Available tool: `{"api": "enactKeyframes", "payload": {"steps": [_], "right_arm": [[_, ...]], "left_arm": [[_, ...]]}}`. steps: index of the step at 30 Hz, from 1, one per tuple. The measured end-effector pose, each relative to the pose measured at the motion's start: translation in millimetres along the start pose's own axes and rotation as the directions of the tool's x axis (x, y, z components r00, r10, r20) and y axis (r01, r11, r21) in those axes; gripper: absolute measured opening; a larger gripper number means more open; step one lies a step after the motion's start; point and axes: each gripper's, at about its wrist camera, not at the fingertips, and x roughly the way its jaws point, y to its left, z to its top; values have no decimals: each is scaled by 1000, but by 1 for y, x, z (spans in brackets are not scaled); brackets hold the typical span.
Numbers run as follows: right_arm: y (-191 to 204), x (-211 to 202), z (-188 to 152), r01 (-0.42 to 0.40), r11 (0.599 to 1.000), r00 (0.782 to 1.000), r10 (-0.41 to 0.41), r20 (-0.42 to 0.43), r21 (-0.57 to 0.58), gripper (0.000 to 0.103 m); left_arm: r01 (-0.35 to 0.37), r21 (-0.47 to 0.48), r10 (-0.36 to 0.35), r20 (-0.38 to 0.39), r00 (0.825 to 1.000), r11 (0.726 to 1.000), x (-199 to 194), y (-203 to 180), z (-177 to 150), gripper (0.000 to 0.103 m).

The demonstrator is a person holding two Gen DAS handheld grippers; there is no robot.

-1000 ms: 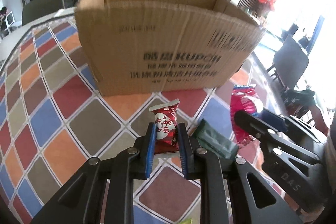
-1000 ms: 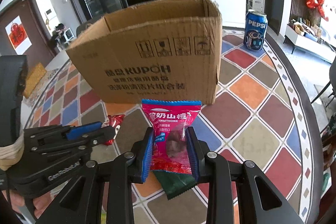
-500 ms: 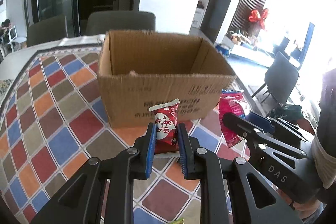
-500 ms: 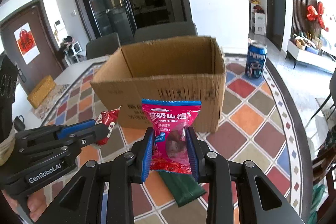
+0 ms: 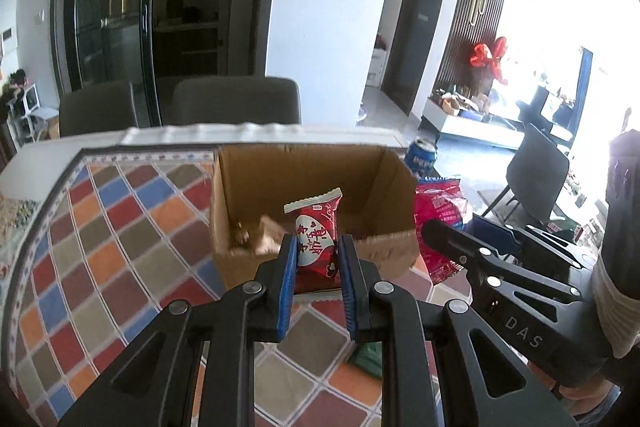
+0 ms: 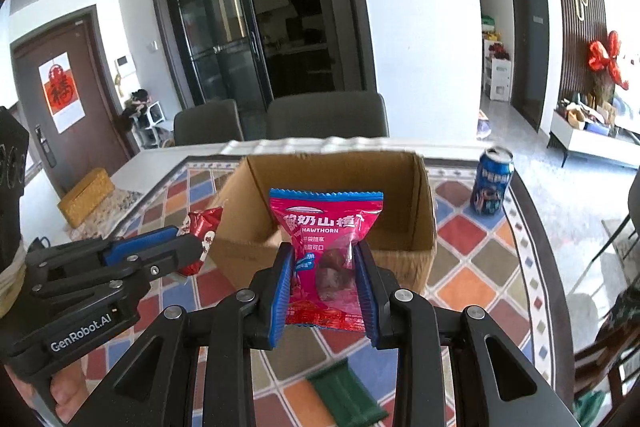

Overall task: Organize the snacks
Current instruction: 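Lift both tools and carry the candy and pink packet over the box, then open both tools over the box, dropping the candy and pink packet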

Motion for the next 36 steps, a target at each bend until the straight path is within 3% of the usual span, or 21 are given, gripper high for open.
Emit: {"api": "enactKeyframes", "payload": {"steps": [18,23,25,26,27,36], "right_arm": [[-6,47,44,25,998,999,-26,-21,-53,31],[-11,64,53,41,998,999,-42,-31,-48,32],[-13,69,55,59,997,997,-61,-41,-41,41],[-14,71,56,67,997,996,-69,-49,-36,52],[-15,71,57,71,997,996,-73,-48,-32,56],[-12,45,35,60,997,997,-62,-35,-44,56]], "left_arm": [[-32,4,33,-48,998,999,54,15,34,21],[-70,5,70,-39,997,998,63,20,44,24],[-94,-4,94,-34,995,996,63,23,47,35],[-99,-11,99,-31,995,995,62,25,47,39],[-101,-12,101,-29,994,995,60,25,47,39],[-116,35,117,-11,993,993,27,9,18,44]]}}
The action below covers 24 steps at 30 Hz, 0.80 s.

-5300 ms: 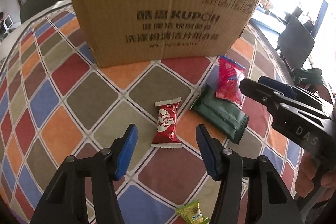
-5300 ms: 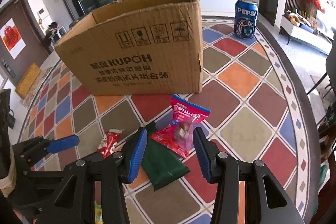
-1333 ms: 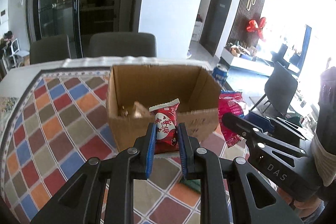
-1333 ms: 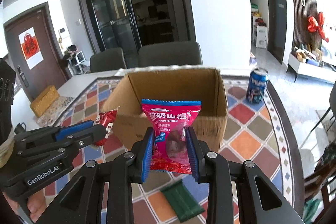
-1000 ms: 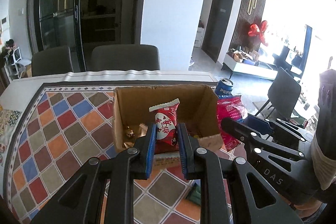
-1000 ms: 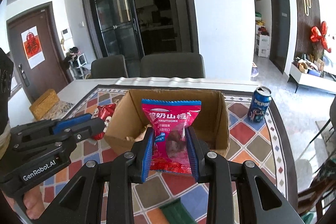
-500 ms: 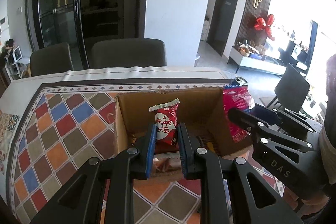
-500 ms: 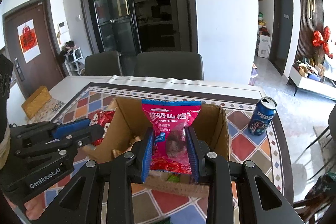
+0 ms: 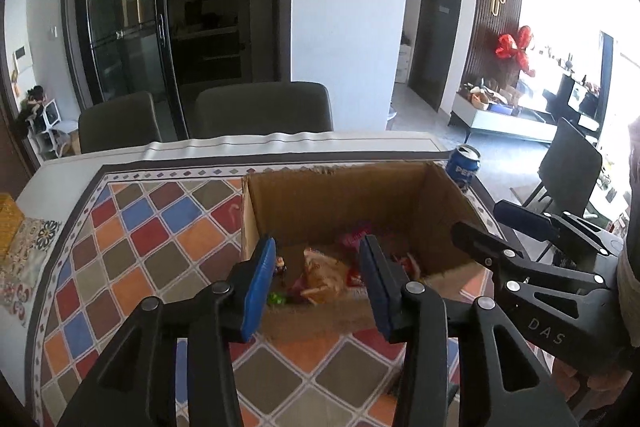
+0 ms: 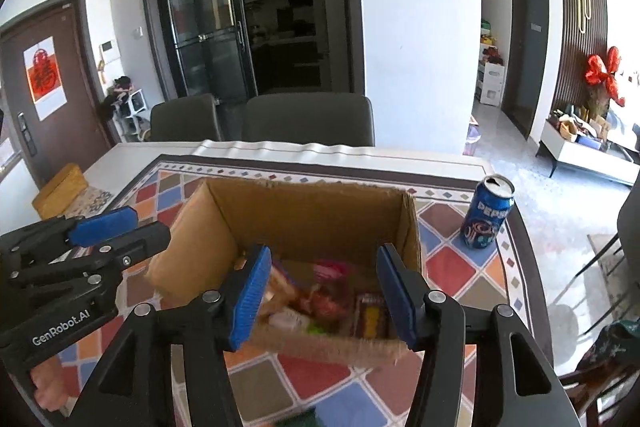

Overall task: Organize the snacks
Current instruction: 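Open both tools over the box, dropping the candy and pink packet, then move both tools back toward the green-yellow candy and dark green packet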

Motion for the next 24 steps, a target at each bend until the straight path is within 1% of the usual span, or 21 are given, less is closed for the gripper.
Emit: {"api": "enactKeyframes", "payload": {"steps": [4,6,10,14,15,20,24], "right_arm": [[0,-17,-17,-8,1000,1000,9,-4,6,56],[0,-28,-27,-13,1000,1000,13,-8,13,60],[1,-46,-44,-6,1000,1000,6,-6,16,63],[4,-65,-63,0,1000,1000,0,-9,18,69],[5,-68,-68,5,1000,1000,-5,-10,16,69],[9,-80,-92,12,1000,999,-11,-48,7,69],[10,-84,-112,4,1000,996,-4,-88,6,69]], "left_arm": [[3,9,-3,5,1000,1000,-18,-5,-15,46],[4,12,-4,3,1000,1000,-27,-7,-25,48],[17,14,-16,-15,1000,1000,-42,-13,-47,51],[20,9,-20,-40,999,1000,-54,-16,-69,54],[20,6,-19,-44,999,1000,-57,-17,-74,56],[26,6,-26,-84,996,1000,-66,-23,-102,60],[28,-7,-28,-122,992,1000,-70,-26,-121,61]]}}
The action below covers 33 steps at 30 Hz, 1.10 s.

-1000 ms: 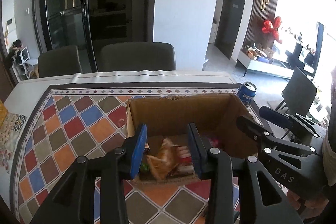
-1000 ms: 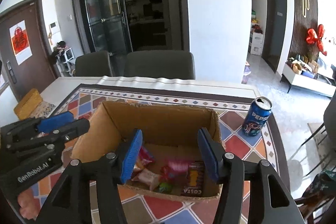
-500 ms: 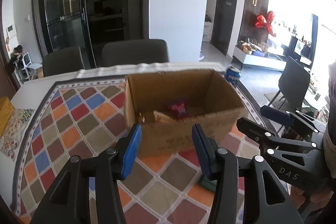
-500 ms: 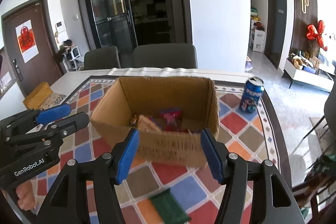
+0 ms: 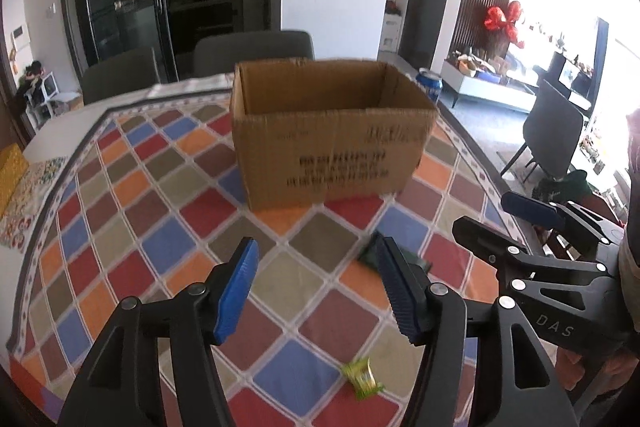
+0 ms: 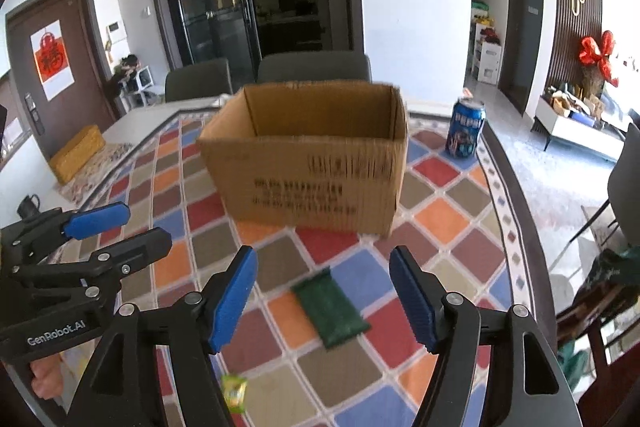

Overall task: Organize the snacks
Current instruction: 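Move both tools back toward the green-yellow candy and dark green packet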

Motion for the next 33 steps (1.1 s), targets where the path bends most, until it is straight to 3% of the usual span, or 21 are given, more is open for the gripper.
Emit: {"api": "enactKeyframes", "payload": {"steps": [12,26,33], "right_arm": [[-1,2,-54,2,1000,994,-1,-106,13,69],[-10,23,-114,45,997,967,-27,-255,66,69],[-15,30,-128,64,994,952,-33,-304,91,69]], "left_arm": [[6,24,-3,-128,992,1000,16,-15,-55,61],[84,7,-79,-280,957,996,51,-24,-99,60],[103,-28,-106,-329,938,994,68,-28,-109,48]]}}
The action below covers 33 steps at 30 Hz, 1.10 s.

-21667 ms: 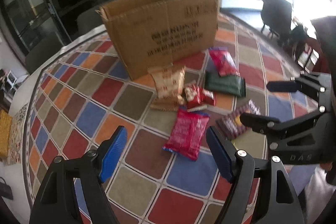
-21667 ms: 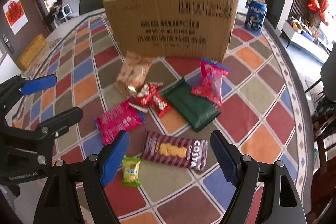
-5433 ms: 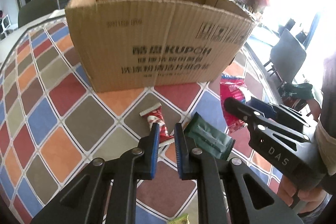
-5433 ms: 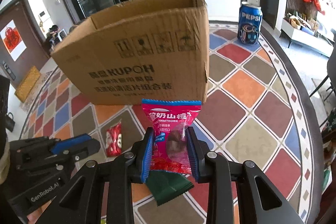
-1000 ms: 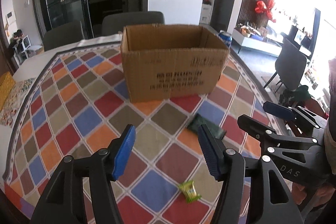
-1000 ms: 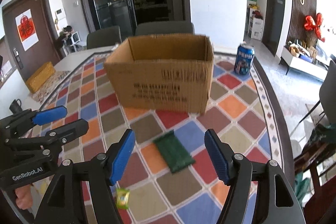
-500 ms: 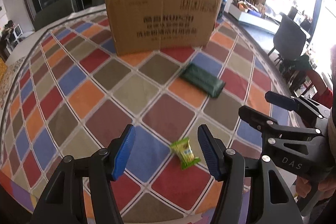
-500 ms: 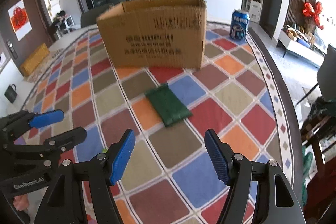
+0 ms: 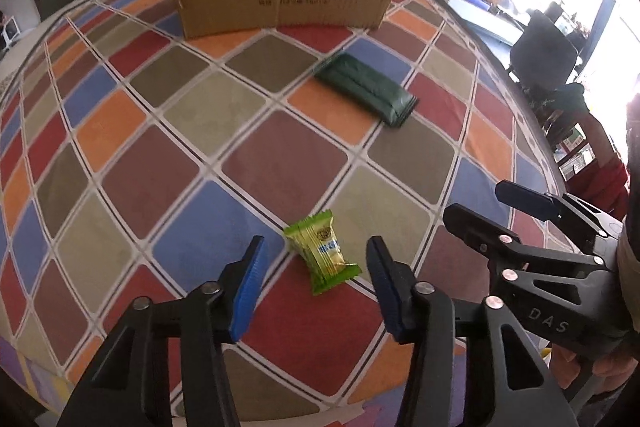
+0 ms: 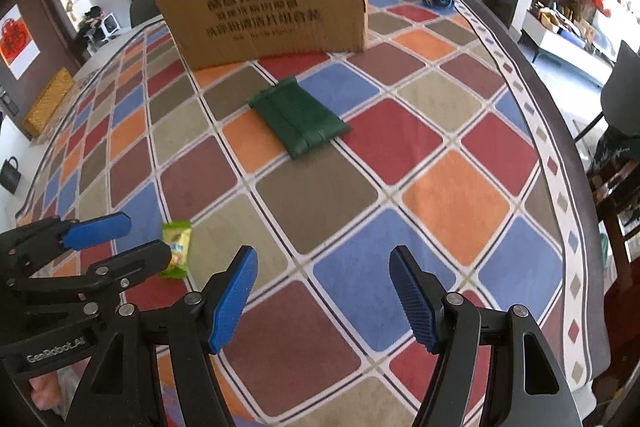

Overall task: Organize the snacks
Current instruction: 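Move both tools back toward the green-yellow candy and dark green packet, then grasp the green-yellow candy with the left tool while the right tool grasps the dark green packet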

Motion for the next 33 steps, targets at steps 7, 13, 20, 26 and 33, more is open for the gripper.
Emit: {"api": "enactKeyframes", "payload": {"steps": [7,13,20,26,33], "right_arm": [[-4,5,-4,-6,1000,1000,7,-17,24,69],[-2,8,-4,-17,1000,1000,17,-22,27,69],[-1,10,-3,-20,999,999,21,-31,28,69],[3,11,0,-18,1000,999,18,-32,11,69],[8,11,14,-15,999,1000,14,-4,-47,69]], "left_arm": [[-37,11,37,-13,999,999,12,-6,-2,40],[-45,28,45,-19,999,999,18,-9,-3,25],[-14,36,14,-7,1000,999,16,-7,-3,21],[-2,35,1,31,1000,999,7,-4,4,21],[0,21,-2,72,997,1000,-1,1,20,21]]}}
